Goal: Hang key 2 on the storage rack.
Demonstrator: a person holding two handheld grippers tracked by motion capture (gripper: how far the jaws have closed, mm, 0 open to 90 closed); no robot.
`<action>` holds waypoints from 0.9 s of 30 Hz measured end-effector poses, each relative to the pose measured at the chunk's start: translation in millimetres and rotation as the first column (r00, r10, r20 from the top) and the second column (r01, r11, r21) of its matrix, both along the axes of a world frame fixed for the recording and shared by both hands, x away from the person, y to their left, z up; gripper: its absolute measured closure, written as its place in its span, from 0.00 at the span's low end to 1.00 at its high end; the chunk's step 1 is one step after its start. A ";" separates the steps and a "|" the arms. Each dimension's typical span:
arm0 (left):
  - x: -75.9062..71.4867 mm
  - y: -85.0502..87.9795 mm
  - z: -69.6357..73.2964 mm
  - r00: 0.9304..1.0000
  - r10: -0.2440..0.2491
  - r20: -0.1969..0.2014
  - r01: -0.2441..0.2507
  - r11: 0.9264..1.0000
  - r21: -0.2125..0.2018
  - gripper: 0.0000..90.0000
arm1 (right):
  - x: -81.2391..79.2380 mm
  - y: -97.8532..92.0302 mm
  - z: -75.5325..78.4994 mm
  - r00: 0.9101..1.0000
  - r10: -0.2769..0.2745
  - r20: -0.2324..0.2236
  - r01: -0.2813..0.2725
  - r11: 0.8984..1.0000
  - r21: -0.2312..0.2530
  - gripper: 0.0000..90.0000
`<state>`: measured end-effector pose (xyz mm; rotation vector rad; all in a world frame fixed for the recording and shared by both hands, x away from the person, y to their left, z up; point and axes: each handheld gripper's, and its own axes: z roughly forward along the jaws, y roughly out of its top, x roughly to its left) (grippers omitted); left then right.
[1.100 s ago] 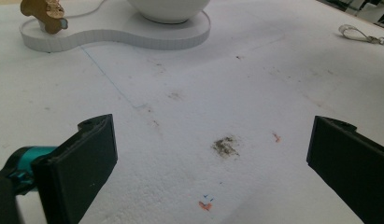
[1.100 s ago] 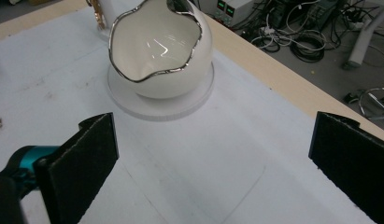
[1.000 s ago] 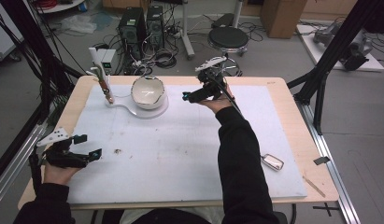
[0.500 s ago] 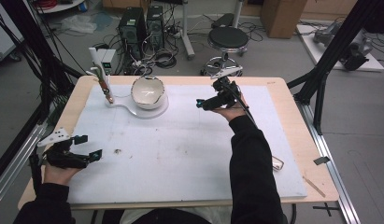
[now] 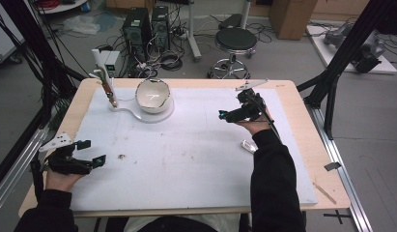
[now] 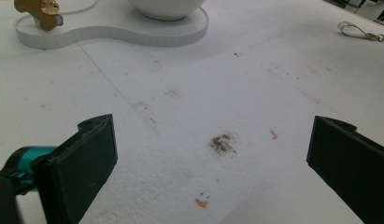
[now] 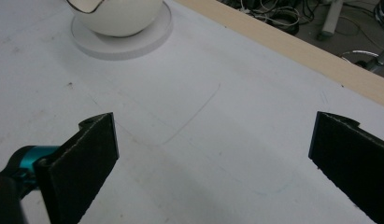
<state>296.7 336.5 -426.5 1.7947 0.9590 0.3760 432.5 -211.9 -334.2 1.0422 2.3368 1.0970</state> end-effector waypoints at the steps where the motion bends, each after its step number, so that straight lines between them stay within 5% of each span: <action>1: 0.3 0.2 -0.1 1.000 0.001 0.000 -0.001 1.000 0.001 0.02 | -1.6 -4.2 -1.7 1.000 -0.004 -0.004 0.005 1.000 0.005 0.01; 17: 3.2 -0.7 -1.0 1.000 -0.007 -0.001 0.007 1.000 -0.001 0.02 | -23.4 -59.0 -36.8 0.994 -0.092 -0.057 0.091 0.996 -0.021 0.01; 27: 3.8 -1.2 -1.5 1.000 -0.005 -0.004 0.005 1.000 -0.001 0.02 | -31.6 -74.8 -54.4 0.989 -0.118 -0.095 0.114 0.992 -0.047 0.01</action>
